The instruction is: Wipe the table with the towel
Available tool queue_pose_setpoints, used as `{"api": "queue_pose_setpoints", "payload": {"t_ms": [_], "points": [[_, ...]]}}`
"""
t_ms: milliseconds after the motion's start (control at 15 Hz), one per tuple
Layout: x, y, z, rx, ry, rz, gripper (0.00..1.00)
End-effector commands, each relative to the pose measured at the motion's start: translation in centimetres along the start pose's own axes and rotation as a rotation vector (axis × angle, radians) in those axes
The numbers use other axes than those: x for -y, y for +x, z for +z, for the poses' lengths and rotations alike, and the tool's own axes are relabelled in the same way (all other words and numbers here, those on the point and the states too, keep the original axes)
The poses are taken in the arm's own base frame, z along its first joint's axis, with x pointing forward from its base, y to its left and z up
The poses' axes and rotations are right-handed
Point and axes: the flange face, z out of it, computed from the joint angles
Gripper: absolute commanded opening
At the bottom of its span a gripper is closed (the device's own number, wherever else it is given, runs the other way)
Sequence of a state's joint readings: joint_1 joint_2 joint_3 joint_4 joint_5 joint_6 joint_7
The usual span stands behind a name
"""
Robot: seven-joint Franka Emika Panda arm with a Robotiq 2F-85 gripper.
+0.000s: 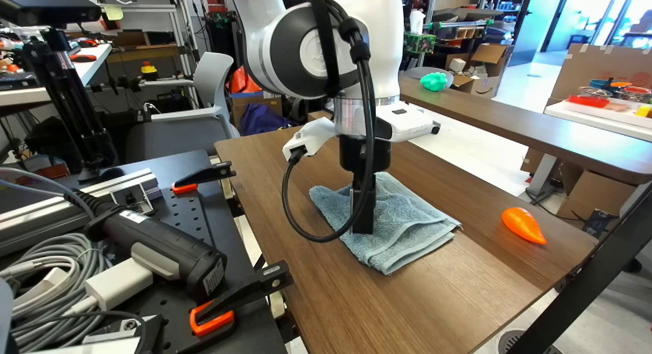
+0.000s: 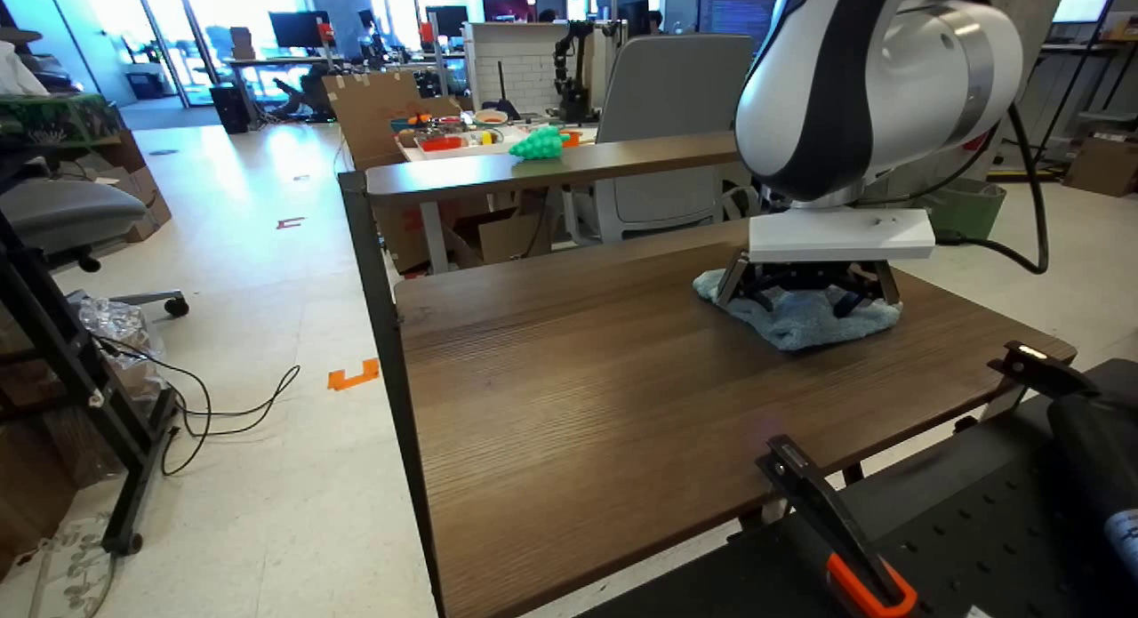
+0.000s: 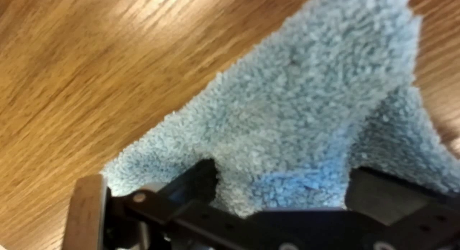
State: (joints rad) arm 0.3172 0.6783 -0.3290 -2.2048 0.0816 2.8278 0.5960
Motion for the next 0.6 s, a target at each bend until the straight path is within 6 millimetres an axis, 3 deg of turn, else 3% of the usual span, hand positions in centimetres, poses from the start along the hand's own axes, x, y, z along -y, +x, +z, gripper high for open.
{"api": "queue_pose_setpoints", "payload": {"t_ms": [0, 133, 533], "points": [[-1.3, -2.7, -3.6, -0.006, 0.031, -0.11, 1.0], [-2.1, -3.0, -4.5, -0.027, 0.044, -0.113, 1.0], [-2.6, -3.1, -4.6, -0.034, 0.047, -0.14, 1.0]]}}
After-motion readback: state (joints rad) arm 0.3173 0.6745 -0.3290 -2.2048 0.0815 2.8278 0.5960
